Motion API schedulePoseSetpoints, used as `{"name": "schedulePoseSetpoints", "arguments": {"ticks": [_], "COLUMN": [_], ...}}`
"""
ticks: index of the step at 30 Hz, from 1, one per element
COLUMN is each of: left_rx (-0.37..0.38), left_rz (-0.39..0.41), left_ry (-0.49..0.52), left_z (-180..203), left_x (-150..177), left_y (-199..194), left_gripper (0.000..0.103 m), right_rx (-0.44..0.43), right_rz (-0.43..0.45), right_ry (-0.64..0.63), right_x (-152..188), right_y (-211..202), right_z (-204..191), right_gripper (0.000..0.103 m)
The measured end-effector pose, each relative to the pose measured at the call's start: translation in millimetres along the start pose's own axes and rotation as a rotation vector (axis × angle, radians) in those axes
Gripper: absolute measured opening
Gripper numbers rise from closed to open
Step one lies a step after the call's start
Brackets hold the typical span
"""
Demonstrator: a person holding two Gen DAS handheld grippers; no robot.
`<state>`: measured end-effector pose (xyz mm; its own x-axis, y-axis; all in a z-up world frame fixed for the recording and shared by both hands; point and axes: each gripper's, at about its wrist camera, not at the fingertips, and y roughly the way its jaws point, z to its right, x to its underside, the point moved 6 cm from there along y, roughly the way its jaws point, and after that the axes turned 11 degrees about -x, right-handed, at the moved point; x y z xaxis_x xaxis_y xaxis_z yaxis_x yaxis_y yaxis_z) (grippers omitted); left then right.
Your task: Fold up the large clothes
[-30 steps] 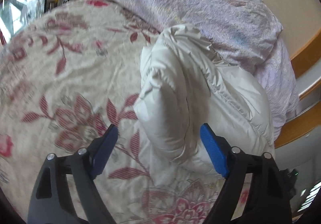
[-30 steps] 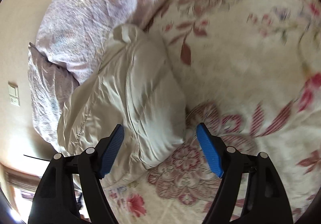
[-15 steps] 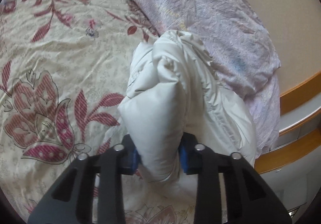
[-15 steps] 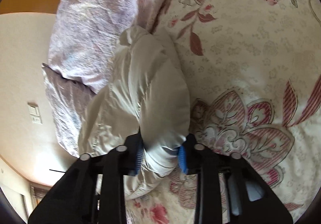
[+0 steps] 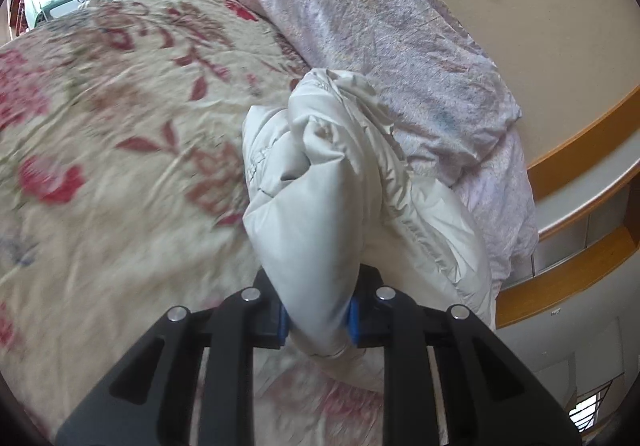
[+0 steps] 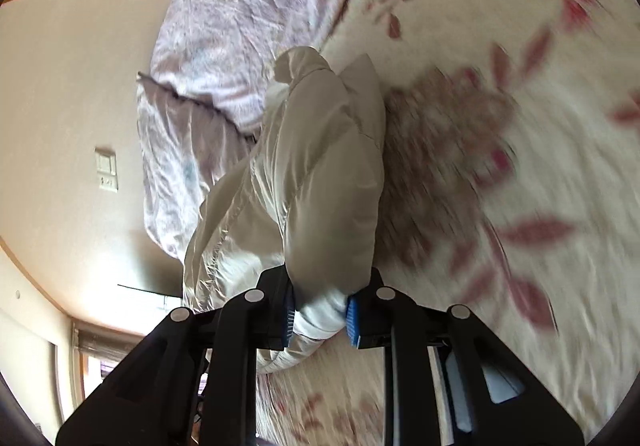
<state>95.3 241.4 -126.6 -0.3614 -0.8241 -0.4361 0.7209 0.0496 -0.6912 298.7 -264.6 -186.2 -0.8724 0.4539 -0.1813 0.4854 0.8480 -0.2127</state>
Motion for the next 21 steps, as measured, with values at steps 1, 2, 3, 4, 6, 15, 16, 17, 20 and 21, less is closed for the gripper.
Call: {"name": "schedulePoseSetpoints", "arguments": {"ticks": [1, 2, 3, 4, 6, 15, 16, 17, 20, 21], "left_rx": [-0.002, -0.004, -0.007, -0.010, -0.017, -0.058, -0.058, -0.056, -0.050, -0.048], "left_rz": [-0.002, -0.001, 0.001, 0.002, -0.001, 0.007, 0.014, 0.018, 0.029, 0.030], "left_ry": [0.006, 0.011, 0.016, 0.018, 0.015, 0.031, 0.038, 0.046, 0.060, 0.061], "left_z": [-4, -6, -7, -10, -15, -28, -27, -27, -23, -22], "left_x": [6, 10, 13, 16, 22, 30, 29, 29, 28, 28], "left_y": [-6, -11, -16, -20, -26, -28, -29, -29, -29, -28], "left_gripper": [0.021, 0.021, 0.021, 0.022, 0.022, 0.054, 0.059, 0.062, 0.068, 0.069], "right_rx": [0.000, 0.002, 0.006, 0.011, 0.030, 0.462, 0.517, 0.535, 0.475, 0.453], "right_rz": [-0.001, 0.001, 0.003, 0.004, 0.006, 0.180, 0.230, 0.250, 0.212, 0.177], "right_ry": [0.000, -0.003, -0.009, -0.015, -0.030, -0.424, -0.488, -0.535, -0.618, -0.658], "right_x": [6, 12, 19, 24, 34, 40, 38, 37, 43, 49], "right_y": [-5, -9, -14, -17, -24, -61, -65, -64, -42, -25], "right_z": [1, 2, 2, 2, 1, -32, -43, -55, -82, -94], "right_gripper": [0.021, 0.021, 0.021, 0.021, 0.021, 0.058, 0.058, 0.058, 0.058, 0.058]}}
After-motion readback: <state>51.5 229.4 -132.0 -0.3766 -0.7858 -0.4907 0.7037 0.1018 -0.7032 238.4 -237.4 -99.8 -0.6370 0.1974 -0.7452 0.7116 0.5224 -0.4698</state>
